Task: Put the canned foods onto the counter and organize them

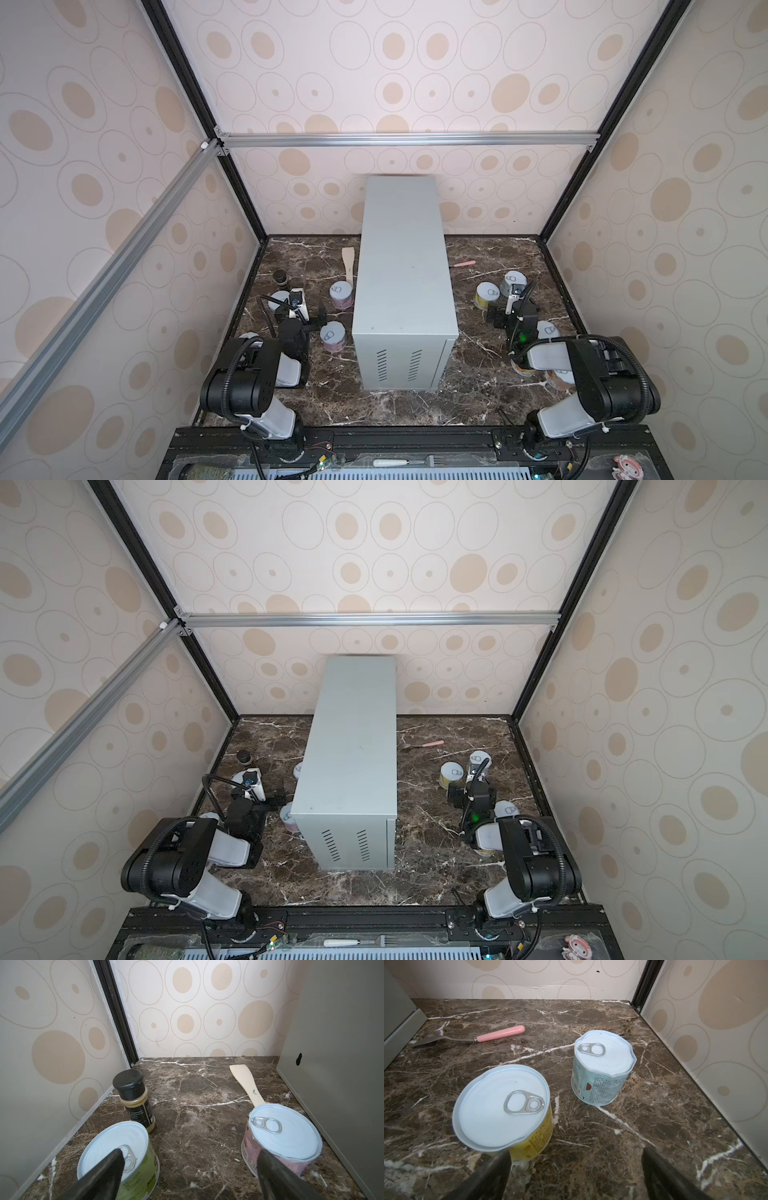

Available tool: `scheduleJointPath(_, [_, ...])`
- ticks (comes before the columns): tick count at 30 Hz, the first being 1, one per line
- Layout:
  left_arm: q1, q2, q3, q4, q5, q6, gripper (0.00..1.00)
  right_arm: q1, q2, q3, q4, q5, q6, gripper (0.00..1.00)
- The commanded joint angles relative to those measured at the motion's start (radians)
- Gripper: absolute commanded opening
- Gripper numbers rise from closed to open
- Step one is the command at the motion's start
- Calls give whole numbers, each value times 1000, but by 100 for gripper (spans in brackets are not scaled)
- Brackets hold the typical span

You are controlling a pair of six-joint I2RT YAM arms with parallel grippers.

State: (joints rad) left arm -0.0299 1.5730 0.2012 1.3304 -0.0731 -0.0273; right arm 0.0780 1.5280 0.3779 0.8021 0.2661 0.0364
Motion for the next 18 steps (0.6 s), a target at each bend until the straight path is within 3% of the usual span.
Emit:
scheduleJointPath(1, [-4,7,20,36,-4,31,99,-4,11,23,35,9,-10,100])
scheduleJointPath(18, [-1,10,27,21,-17,19,99,-3,11,23,35,10,-8,100])
